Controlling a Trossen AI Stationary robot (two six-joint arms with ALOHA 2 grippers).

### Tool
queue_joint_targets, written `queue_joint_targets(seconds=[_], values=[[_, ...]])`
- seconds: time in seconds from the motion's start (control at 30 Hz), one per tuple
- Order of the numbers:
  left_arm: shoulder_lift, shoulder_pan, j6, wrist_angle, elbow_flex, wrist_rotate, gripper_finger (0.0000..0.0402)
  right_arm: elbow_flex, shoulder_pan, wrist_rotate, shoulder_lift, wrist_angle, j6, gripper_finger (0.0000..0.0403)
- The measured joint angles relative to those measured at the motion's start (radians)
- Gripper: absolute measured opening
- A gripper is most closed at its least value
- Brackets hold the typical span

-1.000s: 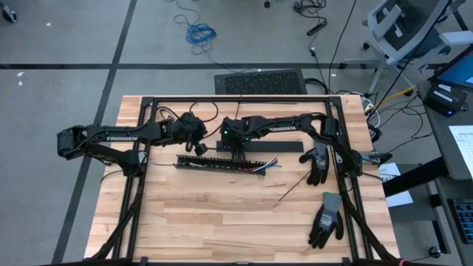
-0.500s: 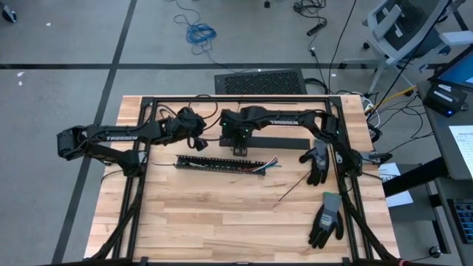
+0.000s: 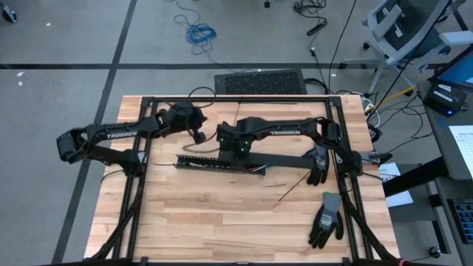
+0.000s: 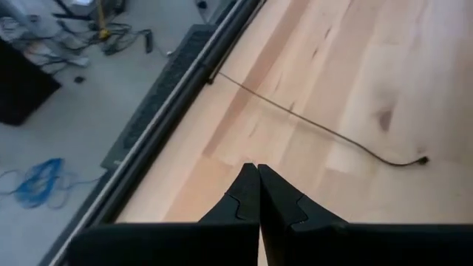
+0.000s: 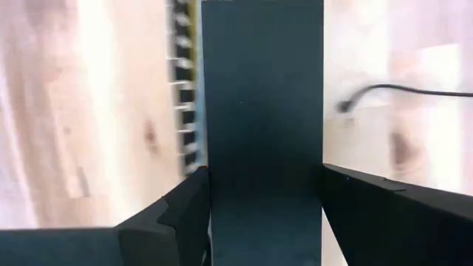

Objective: Ziptie cables
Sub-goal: Close the black cable duct cover

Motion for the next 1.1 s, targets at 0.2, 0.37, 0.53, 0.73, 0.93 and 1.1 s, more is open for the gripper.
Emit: queue_joint_targets(seconds=[0.2,0.37,0.53,0.73,0.93,1.1], values=[[-0.003,0.048,0.025,-0.002,0.0,0.142,0.0,0.0,0.054,0.004,0.0,0.003,0.081,0.0199],[-0.014,0.073,0.025,-0.008,0.0,0.293,0.0,0.0,0.089,0.067,0.0,0.014,0.12,0.0199],[-0.047,0.083,0.017,-0.031,0.0,0.522,0.0,0.0,0.098,0.114,0.0,0.021,0.123,0.0199],[-0.055,0.03,-0.063,-0.06,-0.028,0.698,0.0,0.0,0.098,0.118,0.011,0.028,0.093,0.0199],[-0.053,-0.078,-0.092,-0.039,-0.104,0.678,0.0,-0.001,0.098,0.165,0.015,0.033,0.045,0.0199],[-0.054,-0.133,-0.168,0.082,-0.123,0.65,0.0,0.0,0.092,0.161,0.022,0.036,0.025,0.02]])
